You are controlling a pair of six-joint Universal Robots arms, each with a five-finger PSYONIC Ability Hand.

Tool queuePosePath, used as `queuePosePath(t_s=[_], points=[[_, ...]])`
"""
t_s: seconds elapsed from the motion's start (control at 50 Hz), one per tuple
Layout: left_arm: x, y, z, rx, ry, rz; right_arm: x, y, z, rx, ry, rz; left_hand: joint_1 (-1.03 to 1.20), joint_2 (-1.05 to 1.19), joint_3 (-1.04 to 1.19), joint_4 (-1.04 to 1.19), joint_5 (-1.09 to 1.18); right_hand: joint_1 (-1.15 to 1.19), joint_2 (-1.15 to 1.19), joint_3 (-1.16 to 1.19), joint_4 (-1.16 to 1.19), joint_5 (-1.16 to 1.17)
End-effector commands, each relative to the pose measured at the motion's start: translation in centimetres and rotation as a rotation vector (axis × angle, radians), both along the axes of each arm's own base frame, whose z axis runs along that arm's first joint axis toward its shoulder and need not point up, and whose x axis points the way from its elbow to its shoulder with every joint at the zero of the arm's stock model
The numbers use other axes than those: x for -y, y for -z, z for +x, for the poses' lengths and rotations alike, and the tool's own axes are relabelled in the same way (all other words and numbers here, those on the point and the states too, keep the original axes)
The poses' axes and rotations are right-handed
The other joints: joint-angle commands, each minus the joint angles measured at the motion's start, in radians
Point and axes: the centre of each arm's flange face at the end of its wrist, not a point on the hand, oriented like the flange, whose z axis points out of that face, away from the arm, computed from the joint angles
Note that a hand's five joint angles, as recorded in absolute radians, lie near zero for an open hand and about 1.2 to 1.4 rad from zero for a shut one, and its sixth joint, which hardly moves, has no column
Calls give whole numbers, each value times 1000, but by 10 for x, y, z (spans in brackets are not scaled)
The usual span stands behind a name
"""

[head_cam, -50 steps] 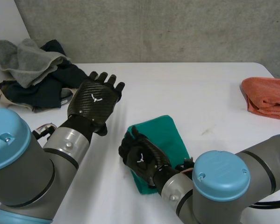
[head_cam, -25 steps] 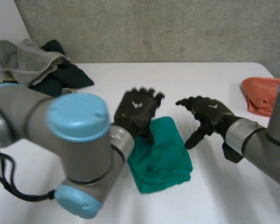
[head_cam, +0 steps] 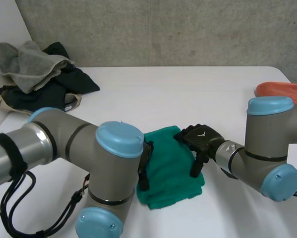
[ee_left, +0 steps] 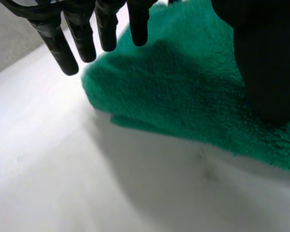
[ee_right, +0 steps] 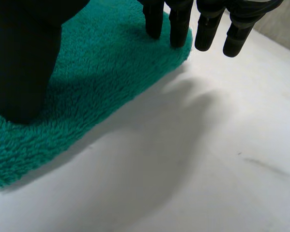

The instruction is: Fold the laundry.

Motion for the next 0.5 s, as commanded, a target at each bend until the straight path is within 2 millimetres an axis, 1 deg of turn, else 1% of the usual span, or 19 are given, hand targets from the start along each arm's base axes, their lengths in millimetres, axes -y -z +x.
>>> queuePosePath(t_s=[0.02, 0.04, 0.06, 0.1, 0.12, 0.16, 0.18, 0.24, 0.26, 0.32, 0.36, 0.4, 0.5], points=[[1, -71, -1, -138, 18, -145, -7, -32, -2, 29, -7, -109, 13, 1, -4, 1, -19, -44, -39, -32, -36, -44], [1, -79, -1, -151, 23, -164, -13, -36, -5, 36, -10, -132, 13, 1, -4, 1, -19, -44, -39, -32, -36, -44], [1, -90, -1, -170, 34, -199, -17, -38, -6, 42, -13, -144, 11, -2, -7, -2, -22, -44, -39, -32, -36, -44], [1, -99, -2, -189, 58, -227, -24, -40, -9, 56, -18, -167, 2, -10, -15, -10, -31, -44, -39, -32, -36, -44], [0, -101, -3, -192, 74, -235, -33, -38, -11, 66, -25, -188, 2, -10, -15, -10, -31, -44, -39, -32, -36, -44], [2, -104, -5, -201, 123, -251, -44, -34, -13, 77, -39, -200, 8, -5, -10, -5, -25, -44, -39, -32, -36, -44], [3, -104, -5, -204, 138, -252, -59, -28, -12, 87, -68, -204, 8, -5, -10, -5, -25, -44, -39, -32, -36, -44], [8, -104, -5, -213, 182, -237, -78, -16, -11, 100, -116, -205, 10, -2, -7, -2, -22, -44, -39, -32, -36, -44], [10, -103, -4, -214, 188, -233, -88, -7, -11, 102, -140, -213, 13, 1, -4, 1, -19, -44, -39, -32, -36, -44], [16, -101, -2, -222, 198, -220, -95, 2, -11, 98, -161, -258, 13, 1, -4, 1, -19, -44, -39, -32, -36, -44], [17, -99, -1, -220, 199, -216, -95, 6, -11, 90, -169, -274, 16, 4, -1, 4, -16, -44, -39, -32, -36, -44], [17, -99, -1, -223, 198, -214, -95, 15, -9, 64, -179, -277, 16, 4, -1, 4, -16, -44, -39, -32, -36, -44], [18, -97, -2, -220, 198, -211, -89, 25, -5, 34, -195, -292, 13, 1, -4, 1, -19, -44, -39, -32, -36, -44]])
